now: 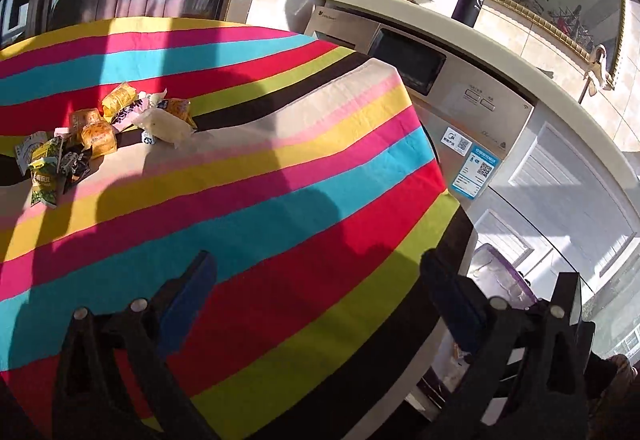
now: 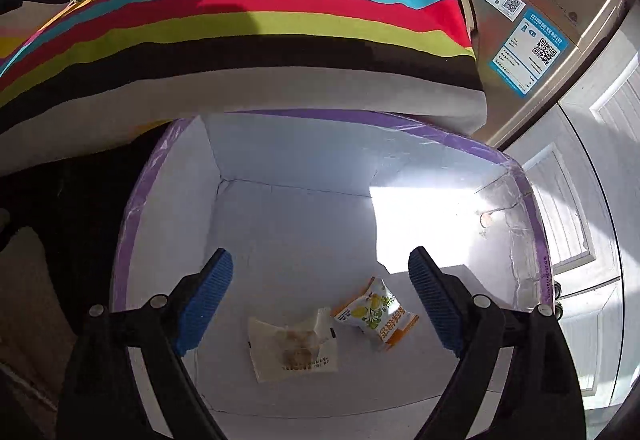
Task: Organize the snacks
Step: 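Return both tools to the snack pile on the table, then grasp the clear-wrapped yellow cake with the right gripper while the left gripper grasps a dark snack bag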
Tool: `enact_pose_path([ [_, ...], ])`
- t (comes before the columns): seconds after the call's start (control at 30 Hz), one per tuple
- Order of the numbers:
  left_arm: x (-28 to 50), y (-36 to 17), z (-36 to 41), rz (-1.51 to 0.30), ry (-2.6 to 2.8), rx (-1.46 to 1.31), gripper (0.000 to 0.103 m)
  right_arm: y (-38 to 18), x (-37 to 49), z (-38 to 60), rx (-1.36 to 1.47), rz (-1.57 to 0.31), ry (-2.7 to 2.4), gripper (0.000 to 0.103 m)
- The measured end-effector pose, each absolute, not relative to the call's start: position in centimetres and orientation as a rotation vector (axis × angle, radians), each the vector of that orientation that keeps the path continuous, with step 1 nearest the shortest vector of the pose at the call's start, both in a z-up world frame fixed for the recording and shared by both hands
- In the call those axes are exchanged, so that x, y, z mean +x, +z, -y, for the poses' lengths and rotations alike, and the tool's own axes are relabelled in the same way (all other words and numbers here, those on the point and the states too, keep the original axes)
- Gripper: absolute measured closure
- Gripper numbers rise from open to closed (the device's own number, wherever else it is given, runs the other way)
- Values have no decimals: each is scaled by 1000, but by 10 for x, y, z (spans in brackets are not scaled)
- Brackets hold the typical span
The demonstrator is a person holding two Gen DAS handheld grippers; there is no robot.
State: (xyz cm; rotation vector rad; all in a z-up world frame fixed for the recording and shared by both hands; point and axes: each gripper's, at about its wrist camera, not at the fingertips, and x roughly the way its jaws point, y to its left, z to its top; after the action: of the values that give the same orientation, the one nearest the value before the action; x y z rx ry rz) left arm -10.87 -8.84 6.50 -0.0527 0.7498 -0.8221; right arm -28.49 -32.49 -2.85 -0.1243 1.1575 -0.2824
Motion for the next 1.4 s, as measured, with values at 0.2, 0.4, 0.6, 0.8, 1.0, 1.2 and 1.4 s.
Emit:
enact_pose_path([
  [0.2,-62,49,30,-790,-661,-51,1,-54,-234,308,-84,-1211,103,19],
  [0.4,-27,33,-24,-797,-511,-68,1,-26,-253,292,-267,-1221,137,19],
  [0.6,15,21,-70,-852,-345,-218,2,84,-244,279,-193,-901,111,15],
  [0.8,24,10,-89,-886,-304,-323,2,92,-130,203,-346,-819,84,15],
  [1.0,22,9,-76,-889,-308,-253,2,44,20,194,-189,-875,101,15],
  [1.2,18,9,-68,-869,-327,-222,2,28,122,210,-4,-908,86,15],
  [1.4,18,7,-65,-879,-323,-217,2,11,191,201,-26,-981,153,15],
])
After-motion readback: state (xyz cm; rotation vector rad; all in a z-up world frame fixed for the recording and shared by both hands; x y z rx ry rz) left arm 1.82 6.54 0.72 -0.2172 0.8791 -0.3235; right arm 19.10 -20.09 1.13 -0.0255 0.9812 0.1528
